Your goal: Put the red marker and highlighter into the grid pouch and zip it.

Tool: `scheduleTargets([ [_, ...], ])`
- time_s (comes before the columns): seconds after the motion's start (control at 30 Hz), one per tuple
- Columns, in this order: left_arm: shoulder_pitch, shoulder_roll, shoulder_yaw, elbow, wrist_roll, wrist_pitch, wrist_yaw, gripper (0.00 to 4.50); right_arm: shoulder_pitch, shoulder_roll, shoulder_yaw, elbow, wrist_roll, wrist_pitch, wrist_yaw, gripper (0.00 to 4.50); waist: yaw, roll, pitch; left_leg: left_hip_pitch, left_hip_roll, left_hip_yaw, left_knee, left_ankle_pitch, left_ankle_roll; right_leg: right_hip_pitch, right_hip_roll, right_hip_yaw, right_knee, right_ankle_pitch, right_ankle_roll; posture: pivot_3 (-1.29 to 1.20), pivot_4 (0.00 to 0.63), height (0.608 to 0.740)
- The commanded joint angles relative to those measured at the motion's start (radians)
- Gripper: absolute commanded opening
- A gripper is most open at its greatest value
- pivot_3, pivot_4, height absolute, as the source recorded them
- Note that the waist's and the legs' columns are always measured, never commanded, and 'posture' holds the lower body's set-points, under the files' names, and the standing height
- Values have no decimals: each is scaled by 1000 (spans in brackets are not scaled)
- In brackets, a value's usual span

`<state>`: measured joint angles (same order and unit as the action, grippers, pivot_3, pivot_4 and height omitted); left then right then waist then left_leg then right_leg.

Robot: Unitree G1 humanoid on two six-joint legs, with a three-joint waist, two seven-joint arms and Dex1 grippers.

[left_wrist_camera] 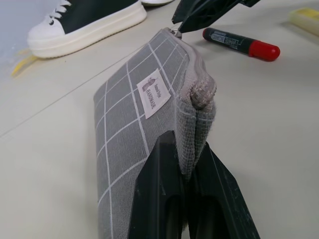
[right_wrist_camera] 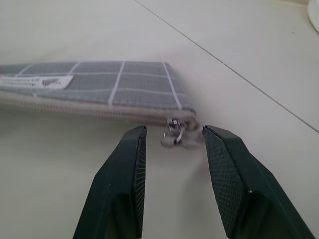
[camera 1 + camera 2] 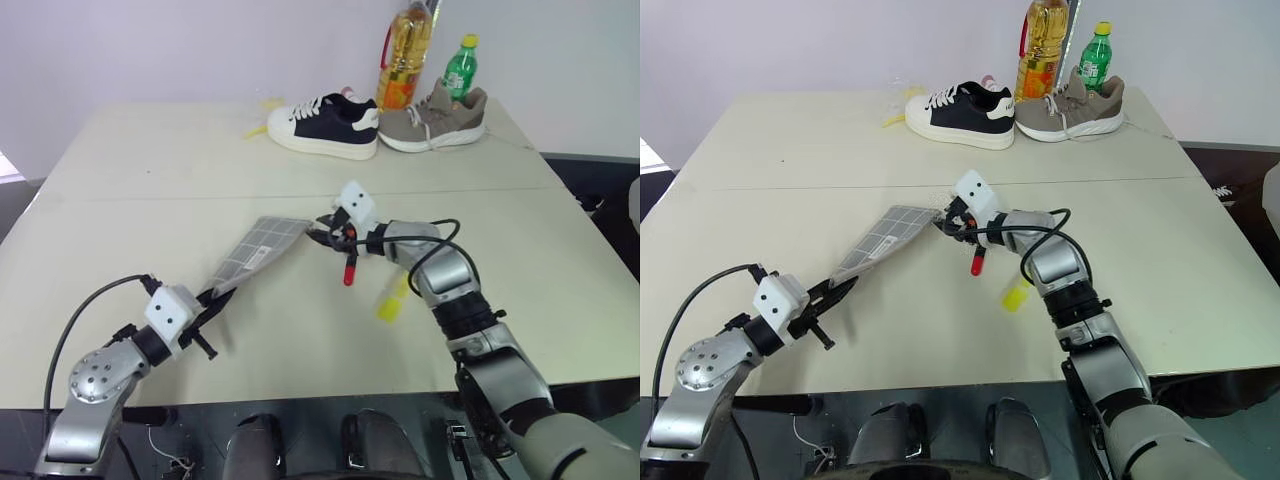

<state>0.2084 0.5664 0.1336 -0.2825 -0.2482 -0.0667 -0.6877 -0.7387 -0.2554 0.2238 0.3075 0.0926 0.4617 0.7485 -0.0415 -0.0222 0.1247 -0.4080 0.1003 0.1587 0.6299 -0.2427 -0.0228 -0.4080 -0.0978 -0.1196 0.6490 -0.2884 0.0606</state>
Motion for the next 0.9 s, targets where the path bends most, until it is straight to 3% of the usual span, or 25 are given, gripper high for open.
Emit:
scheduleTargets([
  [0.03, -7, 2, 11, -43, -4, -5, 3, 0, 2, 13, -2, -2, -4, -37, -9, 1832, 0, 0, 0, 0, 0, 0, 0, 0, 0, 0, 0, 0, 0, 0, 0, 0, 150, 705],
  [0.37, -3, 0, 4, -68, -6, 11, 4, 0, -17, 60, -16, 90, -16, -91, -63, 1832, 0, 0, 0, 0, 0, 0, 0, 0, 0, 0, 0, 0, 0, 0, 0, 0, 150, 705],
  [0.47, -4, -1, 3, -78, -5, 22, 7, 0, -16, 67, -25, 91, -6, -90, -60, 1029, 0, 0, 0, 0, 0, 0, 0, 0, 0, 0, 0, 0, 0, 0, 0, 0, 150, 705],
  [0.53, -3, -2, 2, -81, -5, 25, 8, 0, -15, 67, -24, 82, -7, -89, -59, 67, 0, 0, 0, 0, 0, 0, 0, 0, 0, 0, 0, 0, 0, 0, 0, 0, 150, 705],
  [0.9, -18, -9, -3, -88, 1, 47, 23, 0, 6, 48, 4, -20, -32, -74, -48, 24, 0, 0, 0, 0, 0, 0, 0, 0, 0, 0, 0, 0, 0, 0, 0, 0, 150, 705],
])
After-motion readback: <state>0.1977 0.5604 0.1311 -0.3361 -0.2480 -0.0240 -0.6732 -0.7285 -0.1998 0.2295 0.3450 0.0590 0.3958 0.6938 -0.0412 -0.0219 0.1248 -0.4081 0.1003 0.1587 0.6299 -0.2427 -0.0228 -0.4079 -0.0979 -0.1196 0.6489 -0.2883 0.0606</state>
